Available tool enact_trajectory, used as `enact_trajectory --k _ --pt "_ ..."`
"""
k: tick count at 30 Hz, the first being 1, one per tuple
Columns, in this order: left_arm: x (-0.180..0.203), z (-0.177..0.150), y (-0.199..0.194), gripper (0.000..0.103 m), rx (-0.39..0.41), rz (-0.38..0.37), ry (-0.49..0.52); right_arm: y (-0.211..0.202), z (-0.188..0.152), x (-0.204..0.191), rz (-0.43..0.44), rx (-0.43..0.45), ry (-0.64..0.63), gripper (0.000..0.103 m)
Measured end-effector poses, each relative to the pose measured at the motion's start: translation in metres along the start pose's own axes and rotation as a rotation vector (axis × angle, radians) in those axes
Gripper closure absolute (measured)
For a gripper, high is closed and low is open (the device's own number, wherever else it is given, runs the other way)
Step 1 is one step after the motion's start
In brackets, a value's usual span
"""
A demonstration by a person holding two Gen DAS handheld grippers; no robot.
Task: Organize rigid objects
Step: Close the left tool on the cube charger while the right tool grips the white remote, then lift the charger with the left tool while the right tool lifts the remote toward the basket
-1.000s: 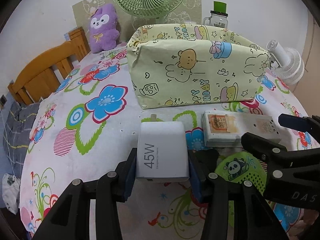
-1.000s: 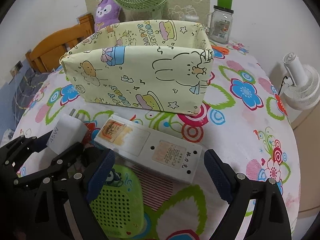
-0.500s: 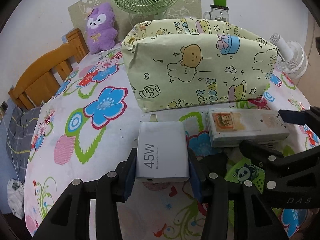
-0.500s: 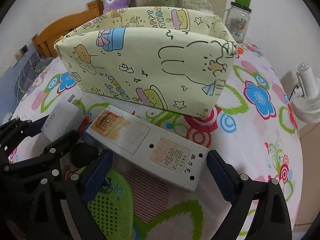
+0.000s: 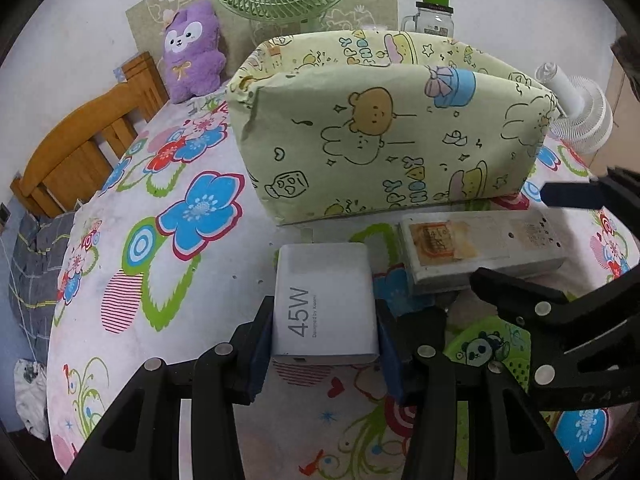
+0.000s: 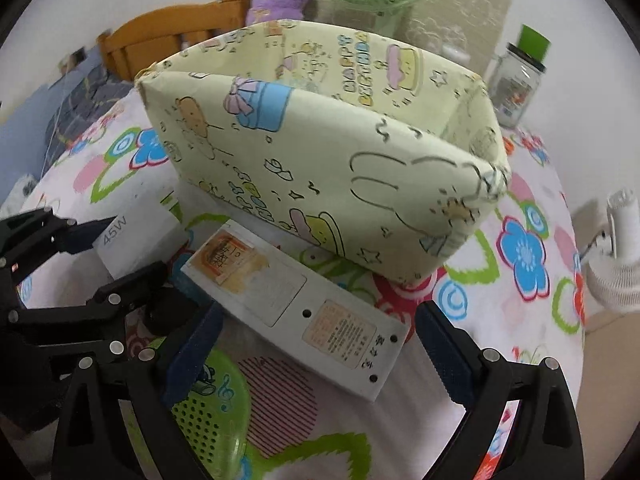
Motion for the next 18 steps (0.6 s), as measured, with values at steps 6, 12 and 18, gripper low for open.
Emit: enact_trajectory --k 6,12,18 --pt "0.003 0.004 0.002 0.055 -0.028 0.007 0.038 0.012 0.006 -0.005 0.077 -0.053 -0.079 0.01" --pt "0.008 0.014 0.007 0.055 -0.046 -0.003 0.047 0.015 0.007 -0.024 0.081 -0.08 -0.256 0.036" --pt "0.007 0.015 0.007 0.055 -0.042 -0.011 0.03 0.008 0.004 -0.026 0.058 -0.051 -0.221 0.049"
Point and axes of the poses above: each gripper's, at about its wrist camera, not at the fingertips, and y roughly the way its jaws point, x to its right, z to its top, the point moved 7 cm from there along y, roughly the way its jaws point, and after that the axes turned 7 degrees about -x, right-handed, at the moved point
